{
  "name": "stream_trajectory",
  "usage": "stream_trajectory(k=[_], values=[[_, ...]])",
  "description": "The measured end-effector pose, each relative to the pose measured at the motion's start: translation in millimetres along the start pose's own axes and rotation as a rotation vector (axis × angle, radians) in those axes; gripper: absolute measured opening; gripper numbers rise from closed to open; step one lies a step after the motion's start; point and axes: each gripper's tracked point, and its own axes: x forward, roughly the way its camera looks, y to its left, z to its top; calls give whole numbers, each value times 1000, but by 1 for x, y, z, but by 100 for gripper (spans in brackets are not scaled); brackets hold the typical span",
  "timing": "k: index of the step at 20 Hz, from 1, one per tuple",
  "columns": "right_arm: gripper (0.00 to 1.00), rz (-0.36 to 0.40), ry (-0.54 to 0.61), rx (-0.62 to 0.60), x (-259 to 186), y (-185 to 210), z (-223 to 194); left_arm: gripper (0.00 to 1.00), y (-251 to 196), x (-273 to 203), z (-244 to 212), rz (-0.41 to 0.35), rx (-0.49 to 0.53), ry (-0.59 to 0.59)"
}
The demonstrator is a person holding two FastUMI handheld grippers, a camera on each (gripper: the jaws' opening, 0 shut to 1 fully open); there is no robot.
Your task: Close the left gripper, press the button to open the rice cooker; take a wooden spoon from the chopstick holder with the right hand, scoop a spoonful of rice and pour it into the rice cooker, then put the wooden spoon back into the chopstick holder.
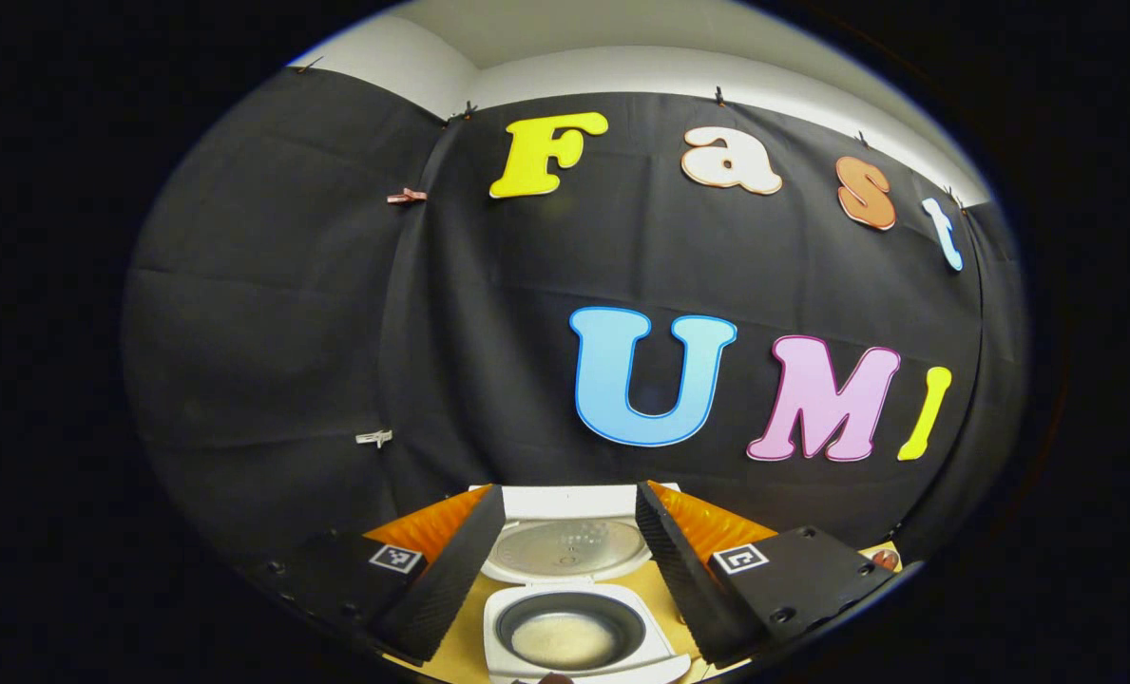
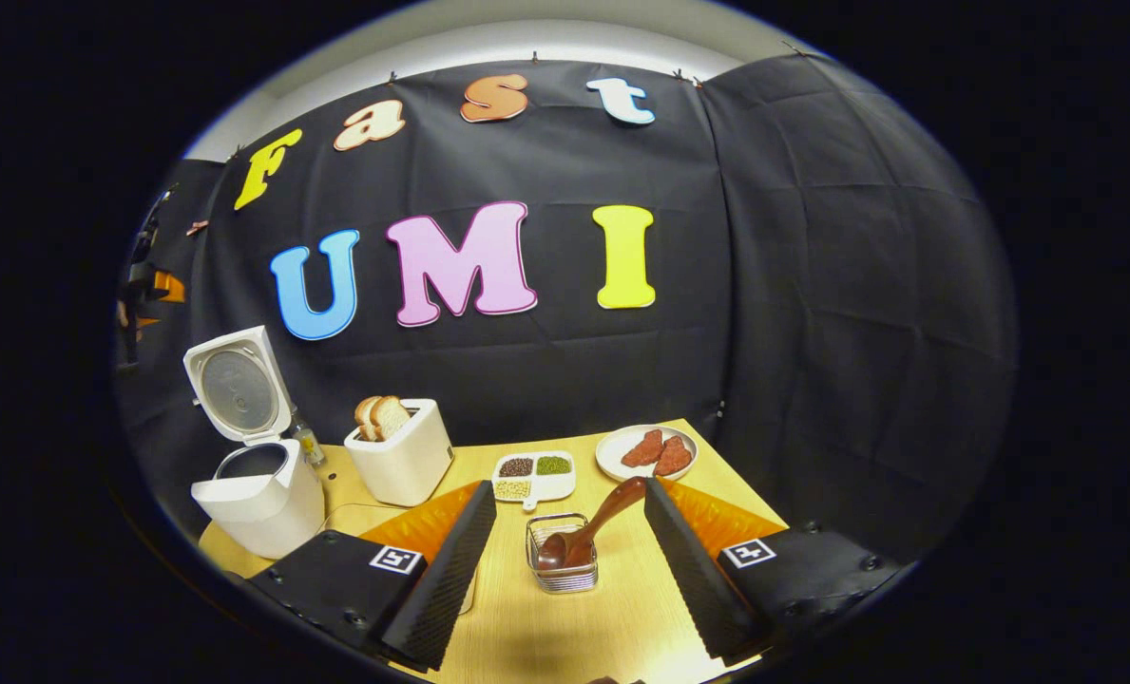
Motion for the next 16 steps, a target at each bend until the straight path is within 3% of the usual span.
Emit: stream_trajectory(k=[6, 9, 14, 16], values=[[98, 5, -6, -9, -18, 13, 7, 95, -10, 83, -22, -16, -28, 74], [98, 0, 2, -10, -23, 16, 8, 95, -6, 116, -41, -8, 5, 119], [98, -3, 11, -18, -33, 19, 4, 95, -18, 150, -57, -29, 25, 144], [98, 2, 10, -20, -34, 22, 4, 95, -11, 151, -70, 15, 49, 188]])
